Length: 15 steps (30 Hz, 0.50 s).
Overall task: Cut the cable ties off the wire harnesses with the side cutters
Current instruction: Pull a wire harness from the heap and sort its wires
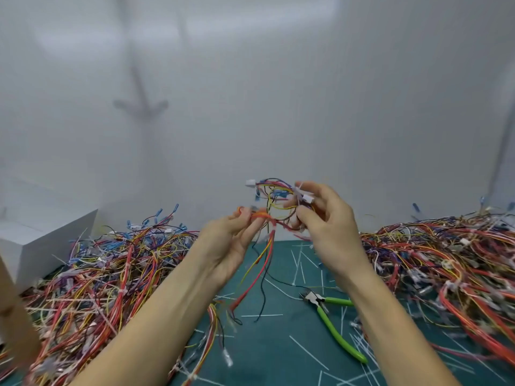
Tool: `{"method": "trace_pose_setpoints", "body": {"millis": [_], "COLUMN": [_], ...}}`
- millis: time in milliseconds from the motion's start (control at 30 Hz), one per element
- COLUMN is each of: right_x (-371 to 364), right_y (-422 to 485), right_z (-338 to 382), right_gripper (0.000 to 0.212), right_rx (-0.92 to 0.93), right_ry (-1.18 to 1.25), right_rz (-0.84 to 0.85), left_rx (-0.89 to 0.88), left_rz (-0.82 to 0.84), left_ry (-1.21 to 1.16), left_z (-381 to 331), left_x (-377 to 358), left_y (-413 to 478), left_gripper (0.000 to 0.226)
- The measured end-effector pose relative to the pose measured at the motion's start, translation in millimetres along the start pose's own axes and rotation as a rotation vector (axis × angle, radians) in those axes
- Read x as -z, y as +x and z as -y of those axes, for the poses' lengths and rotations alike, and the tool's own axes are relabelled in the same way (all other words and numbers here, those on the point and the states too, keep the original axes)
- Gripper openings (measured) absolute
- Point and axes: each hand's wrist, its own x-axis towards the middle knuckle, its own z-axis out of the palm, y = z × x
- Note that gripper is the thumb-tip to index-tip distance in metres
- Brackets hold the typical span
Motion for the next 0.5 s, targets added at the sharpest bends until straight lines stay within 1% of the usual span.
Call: {"method": "trace_pose_setpoints", "body": {"millis": [67, 100, 167, 233, 333, 367, 433, 467, 500], "right_x": [3, 5, 9, 9, 7, 6, 8, 10, 12], "right_y": [-1, -2, -4, -6, -7, -6, -3, -2, 0], "right_z": [10, 14, 20, 24, 22, 20, 16, 14, 12], "right_gripper": [0.021, 0.020, 0.028, 0.034, 0.039, 0.039, 0.035, 0.034, 0.033], "right_rx": [-0.005, -0.007, -0.011, -0.019, -0.025, -0.022, -0.013, -0.013, -0.013], "right_ry": [0.063, 0.051, -0.041, -0.077, -0.043, -0.058, -0.106, -0.128, -0.139], "right_rz": [0.009, 0.039, 0.129, 0.187, 0.151, 0.130, 0.070, 0.031, -0.004], "left_rx": [-0.067, -0.113, -0.204, -0.272, -0.374, -0.422, -0.502, -0.492, -0.430], "left_rz": [0.051, 0.074, 0.098, 0.111, 0.127, 0.129, 0.131, 0.138, 0.162], "left_ry": [0.053, 0.102, 0.197, 0.303, 0.518, 0.629, 0.946, 1.122, 1.275], "left_z": [1, 1, 1, 1, -1, -2, -6, -8, -11], "left_x": [-13, -18, -25, -29, -29, -27, -18, -12, -4], "left_y": [0, -1, -3, -5, -7, -7, -6, -5, -3], "left_gripper": [0.011, 0.008, 0.003, 0.007, 0.015, 0.016, 0.011, 0.016, 0.024]}}
